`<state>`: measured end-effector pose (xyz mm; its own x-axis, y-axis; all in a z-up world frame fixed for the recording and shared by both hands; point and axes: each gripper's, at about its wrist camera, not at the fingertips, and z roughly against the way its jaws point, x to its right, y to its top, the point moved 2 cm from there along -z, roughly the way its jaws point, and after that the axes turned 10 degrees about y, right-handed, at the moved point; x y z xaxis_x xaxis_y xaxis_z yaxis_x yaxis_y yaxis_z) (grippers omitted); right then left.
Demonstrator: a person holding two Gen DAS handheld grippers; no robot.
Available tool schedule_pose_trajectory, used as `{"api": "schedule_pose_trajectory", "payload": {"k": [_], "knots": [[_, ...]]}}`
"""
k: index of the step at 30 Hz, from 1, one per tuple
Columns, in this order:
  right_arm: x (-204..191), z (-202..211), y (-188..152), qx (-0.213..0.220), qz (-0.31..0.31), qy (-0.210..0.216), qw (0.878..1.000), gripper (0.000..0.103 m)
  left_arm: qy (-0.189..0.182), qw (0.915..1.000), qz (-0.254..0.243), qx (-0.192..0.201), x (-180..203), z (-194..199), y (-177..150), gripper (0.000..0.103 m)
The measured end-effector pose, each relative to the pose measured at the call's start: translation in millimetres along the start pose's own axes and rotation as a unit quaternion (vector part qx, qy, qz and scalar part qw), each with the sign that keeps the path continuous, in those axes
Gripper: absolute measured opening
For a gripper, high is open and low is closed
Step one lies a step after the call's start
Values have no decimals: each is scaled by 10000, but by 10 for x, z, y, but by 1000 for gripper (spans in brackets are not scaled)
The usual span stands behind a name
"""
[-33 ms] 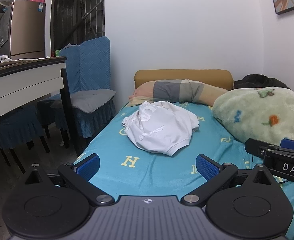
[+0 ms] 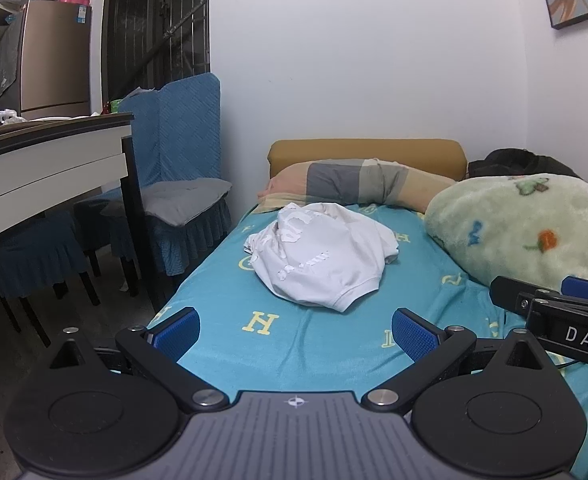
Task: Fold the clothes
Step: 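Move both tools toward the crumpled white T-shirt on the bed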
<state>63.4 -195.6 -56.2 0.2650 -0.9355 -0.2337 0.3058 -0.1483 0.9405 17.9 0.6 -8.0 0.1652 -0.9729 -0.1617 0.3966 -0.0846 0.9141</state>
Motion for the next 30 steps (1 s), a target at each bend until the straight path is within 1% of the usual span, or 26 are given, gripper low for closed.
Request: {"api": "schedule_pose_trajectory", "payload": {"k": [7,10,15,21,25,30], "knots": [[-10,5,29,-24,129,-13,9999,90,73,9999,120,22,4,17,-9,103],[-66,17,-2,-38,221,-19,9997,90,49,9998,153,-68,-49,-36,4,103],[-66,31,-13,-33,204,-11,9998,90,28,9998,161,-124,-61,-121,19,103],[-42,-2,-30,-71,121,1,9999,90,-14,9995,302,-44,-15,-163,44,103],[-39,-32,-108,-101,198,-109,9997,90,55,9996,262,-49,37,-209,50,103],[-45,-13,-97,-88,216,-266,9994,90,318,9992,98,223,5,-153,80,103]]}}
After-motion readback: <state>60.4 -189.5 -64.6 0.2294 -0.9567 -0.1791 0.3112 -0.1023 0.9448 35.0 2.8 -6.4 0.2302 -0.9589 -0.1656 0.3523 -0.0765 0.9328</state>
